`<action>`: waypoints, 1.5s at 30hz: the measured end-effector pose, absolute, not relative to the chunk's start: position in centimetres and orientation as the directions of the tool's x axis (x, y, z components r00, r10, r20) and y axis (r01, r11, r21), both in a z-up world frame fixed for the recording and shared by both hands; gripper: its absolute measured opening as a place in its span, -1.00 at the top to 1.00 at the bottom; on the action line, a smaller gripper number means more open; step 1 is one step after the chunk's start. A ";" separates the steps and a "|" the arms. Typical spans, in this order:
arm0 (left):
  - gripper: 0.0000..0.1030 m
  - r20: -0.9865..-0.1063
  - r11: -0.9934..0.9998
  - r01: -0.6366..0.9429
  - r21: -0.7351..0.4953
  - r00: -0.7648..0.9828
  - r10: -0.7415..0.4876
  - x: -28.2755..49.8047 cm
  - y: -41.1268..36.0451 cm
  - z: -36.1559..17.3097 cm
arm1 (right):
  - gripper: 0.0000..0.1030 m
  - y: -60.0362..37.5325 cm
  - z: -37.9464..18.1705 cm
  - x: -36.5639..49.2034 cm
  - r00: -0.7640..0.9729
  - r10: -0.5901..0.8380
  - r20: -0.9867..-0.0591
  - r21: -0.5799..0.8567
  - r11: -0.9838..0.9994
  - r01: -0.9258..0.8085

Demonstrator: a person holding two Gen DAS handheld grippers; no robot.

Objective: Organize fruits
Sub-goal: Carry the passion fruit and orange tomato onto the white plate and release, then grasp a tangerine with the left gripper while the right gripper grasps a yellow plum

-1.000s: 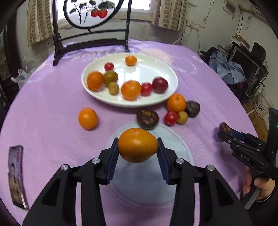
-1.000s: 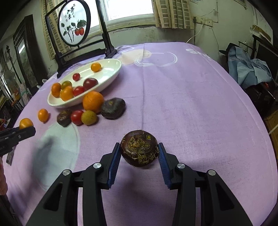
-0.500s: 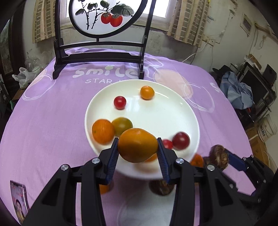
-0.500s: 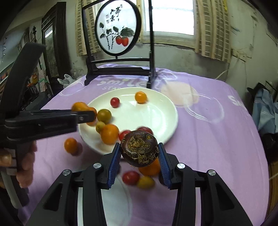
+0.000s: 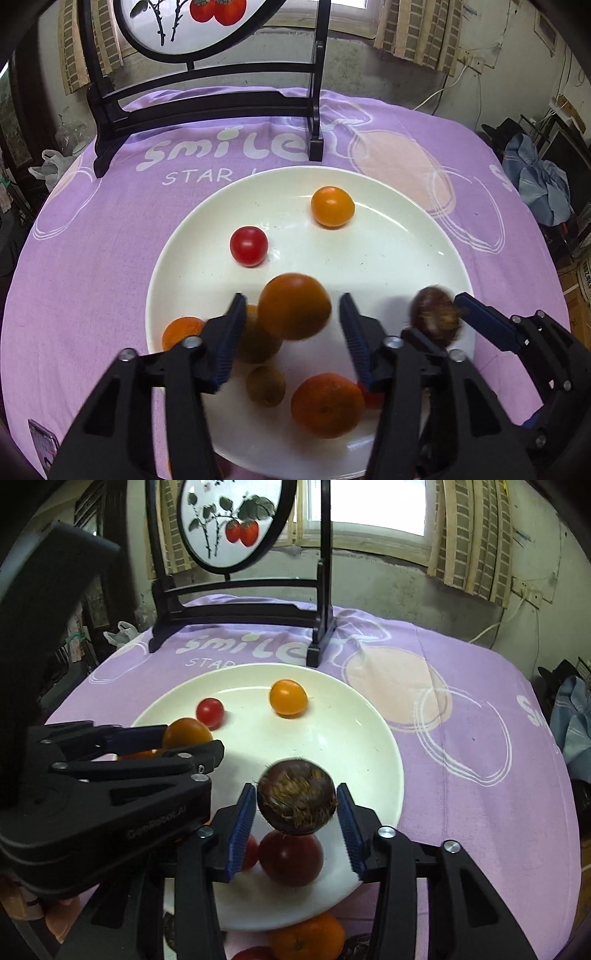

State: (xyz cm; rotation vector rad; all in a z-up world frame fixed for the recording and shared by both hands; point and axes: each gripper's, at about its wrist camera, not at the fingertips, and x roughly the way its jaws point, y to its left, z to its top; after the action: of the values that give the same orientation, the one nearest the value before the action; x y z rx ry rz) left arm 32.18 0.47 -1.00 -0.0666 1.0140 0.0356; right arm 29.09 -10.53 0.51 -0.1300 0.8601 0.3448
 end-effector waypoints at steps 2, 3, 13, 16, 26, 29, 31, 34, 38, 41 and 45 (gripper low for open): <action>-0.23 -0.840 0.997 -0.053 -0.048 0.543 -0.012 31.7 0.3 -0.6 | -0.05 -10.8 0.5 28.9 0.614 0.241 -0.752 0.029 0.942 -0.335; -0.24 -0.836 0.998 -0.046 -0.048 0.549 -0.015 31.3 0.2 -0.3 | -0.05 -10.9 0.6 28.7 0.615 0.238 -0.752 0.028 0.943 -0.330; -0.80 -0.739 0.998 -0.024 -0.064 0.673 -0.031 22.4 0.1 2.8 | -0.31 -13.9 3.6 22.0 0.667 0.221 -0.712 -0.031 0.939 -0.343; -0.81 -0.768 0.996 0.014 -0.092 0.635 -0.080 20.0 0.2 2.1 | -0.35 -15.3 3.3 19.9 0.664 0.215 -0.716 -0.022 0.944 -0.330; -0.81 -0.813 0.994 -0.004 -0.107 0.576 -0.085 13.5 1.7 -1.7 | -0.37 -16.5 0.9 15.1 0.627 0.205 -0.752 0.009 0.954 -0.301; -0.81 -0.827 0.997 -0.016 -0.081 0.559 -0.058 12.8 2.1 -2.6 | -0.37 -16.0 0.5 13.8 0.621 0.209 -0.755 0.003 0.949 -0.315; -0.81 -0.822 0.997 -0.025 -0.077 0.567 -0.049 12.2 2.6 -2.7 | -0.37 -15.6 0.2 13.1 0.616 0.214 -0.758 0.003 0.945 -0.326; -0.81 -0.816 0.998 -0.009 -0.067 0.577 -0.049 11.5 3.3 -3.0 | -0.38 -15.2 -0.3 12.5 0.604 0.218 -0.767 0.002 0.941 -0.338; -0.82 -0.837 1.000 0.002 -0.021 0.546 -0.018 11.7 4.3 -4.0 | -0.39 -14.6 -0.8 12.6 0.593 0.214 -0.776 -0.015 0.934 -0.356; -0.82 -0.842 0.999 -0.031 -0.014 0.539 0.005 11.9 5.8 -4.4 | -0.39 -14.6 -1.5 13.3 0.575 0.211 -0.790 -0.001 0.939 -0.345; -0.82 -0.847 0.996 -0.045 -0.071 0.531 -0.036 12.7 7.3 -4.9 | -0.39 -14.7 -2.4 13.8 0.554 0.231 -0.799 0.027 0.936 -0.351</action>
State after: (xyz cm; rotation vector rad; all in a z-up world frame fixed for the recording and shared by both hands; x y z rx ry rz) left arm 12.68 7.26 -4.94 -0.0873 1.0119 0.0049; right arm 13.77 -14.73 -2.45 -0.1417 0.9214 0.3455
